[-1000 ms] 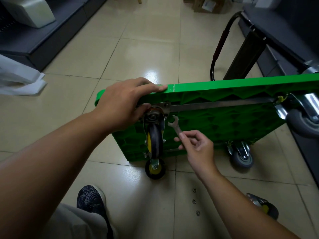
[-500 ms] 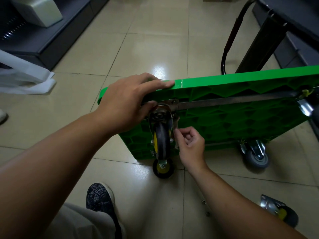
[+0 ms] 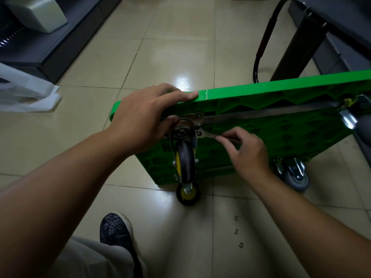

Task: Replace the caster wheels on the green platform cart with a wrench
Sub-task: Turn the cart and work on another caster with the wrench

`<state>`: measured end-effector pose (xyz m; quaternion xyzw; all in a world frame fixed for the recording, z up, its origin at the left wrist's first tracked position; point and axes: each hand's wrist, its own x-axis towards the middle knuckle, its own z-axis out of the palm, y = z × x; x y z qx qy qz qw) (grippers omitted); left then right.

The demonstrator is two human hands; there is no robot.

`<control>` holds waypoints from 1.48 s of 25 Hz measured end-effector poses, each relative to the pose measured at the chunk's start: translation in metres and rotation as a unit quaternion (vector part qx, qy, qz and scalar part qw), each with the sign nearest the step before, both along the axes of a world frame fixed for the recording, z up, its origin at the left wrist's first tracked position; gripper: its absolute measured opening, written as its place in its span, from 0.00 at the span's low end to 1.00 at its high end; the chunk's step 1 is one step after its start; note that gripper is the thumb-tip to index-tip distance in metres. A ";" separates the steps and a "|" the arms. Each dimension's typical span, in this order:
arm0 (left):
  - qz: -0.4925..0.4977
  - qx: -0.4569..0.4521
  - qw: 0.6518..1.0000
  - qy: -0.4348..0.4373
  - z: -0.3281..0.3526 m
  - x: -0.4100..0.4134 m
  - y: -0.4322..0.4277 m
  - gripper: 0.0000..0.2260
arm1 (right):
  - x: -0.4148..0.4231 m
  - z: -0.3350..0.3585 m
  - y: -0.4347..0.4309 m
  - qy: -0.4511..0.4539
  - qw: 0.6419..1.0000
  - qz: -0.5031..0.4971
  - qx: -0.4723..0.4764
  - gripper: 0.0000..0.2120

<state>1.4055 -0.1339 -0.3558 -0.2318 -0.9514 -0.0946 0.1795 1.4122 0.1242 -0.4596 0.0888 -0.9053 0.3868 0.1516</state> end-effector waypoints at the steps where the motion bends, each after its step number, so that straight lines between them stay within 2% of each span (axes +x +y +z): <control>1: -0.001 0.000 1.000 0.001 0.000 0.001 0.000 0.27 | -0.001 0.013 0.006 0.073 0.993 0.004 0.095 0.08; 3: -0.002 0.001 1.000 0.001 0.000 0.001 0.001 0.27 | -0.001 0.044 0.007 0.197 0.951 0.026 0.237 0.10; 4: -0.001 0.001 1.000 0.002 0.000 0.001 0.002 0.27 | -0.004 0.058 0.003 0.228 0.931 0.040 0.284 0.11; 7: 0.001 -0.001 1.000 0.001 0.000 0.000 0.002 0.28 | -0.013 0.082 -0.014 0.256 0.889 0.075 0.373 0.15; 9: -0.001 -0.001 1.000 0.000 0.001 0.000 0.000 0.28 | -0.016 0.085 -0.007 0.246 0.884 0.100 0.384 0.14; 11: -0.003 -0.003 1.000 -0.003 0.000 0.000 0.000 0.28 | -0.014 0.080 0.015 0.159 0.939 0.086 0.292 0.11; 12: -0.001 -0.003 1.000 -0.001 -0.001 0.000 -0.001 0.27 | -0.010 0.076 0.024 0.070 0.979 0.065 0.181 0.10; 13: -0.001 -0.004 1.000 0.001 -0.002 0.000 0.000 0.27 | -0.006 0.067 0.030 -0.022 0.999 0.040 0.019 0.08; 14: -0.002 -0.004 1.000 -0.001 -0.002 -0.001 0.000 0.27 | -0.001 0.055 0.031 -0.096 0.983 0.009 -0.159 0.07; 15: -0.003 -0.003 1.000 -0.003 -0.002 -0.001 0.000 0.27 | 0.006 0.041 0.028 -0.149 0.939 -0.028 -0.307 0.06; 16: -0.002 -0.002 1.000 -0.006 -0.001 -0.001 -0.001 0.27 | 0.013 0.025 0.023 -0.186 0.897 -0.066 -0.395 0.06; 17: -0.002 -0.002 1.000 -0.008 -0.001 -0.001 -0.001 0.27 | 0.019 0.009 0.016 -0.216 0.869 -0.088 -0.436 0.06; 20: 0.000 -0.003 1.000 -0.007 -0.003 -0.001 -0.001 0.27 | 0.031 -0.022 -0.010 -0.264 0.847 -0.083 -0.453 0.07; 25: -0.002 -0.010 1.000 -0.003 -0.002 -0.001 -0.002 0.27 | 0.029 -0.034 -0.045 -0.264 0.833 -0.049 -0.483 0.08; 31: 0.001 -0.009 1.000 -0.009 -0.001 0.001 -0.002 0.27 | 0.027 -0.050 -0.071 -0.291 0.799 -0.069 -0.522 0.06; 34: -0.001 -0.005 1.000 -0.011 -0.001 0.001 -0.001 0.27 | 0.024 -0.053 -0.076 -0.306 0.806 -0.057 -0.504 0.07; 37: 0.000 -0.003 1.000 -0.010 0.000 0.000 -0.001 0.27 | 0.018 -0.044 -0.057 -0.254 0.860 -0.052 -0.440 0.05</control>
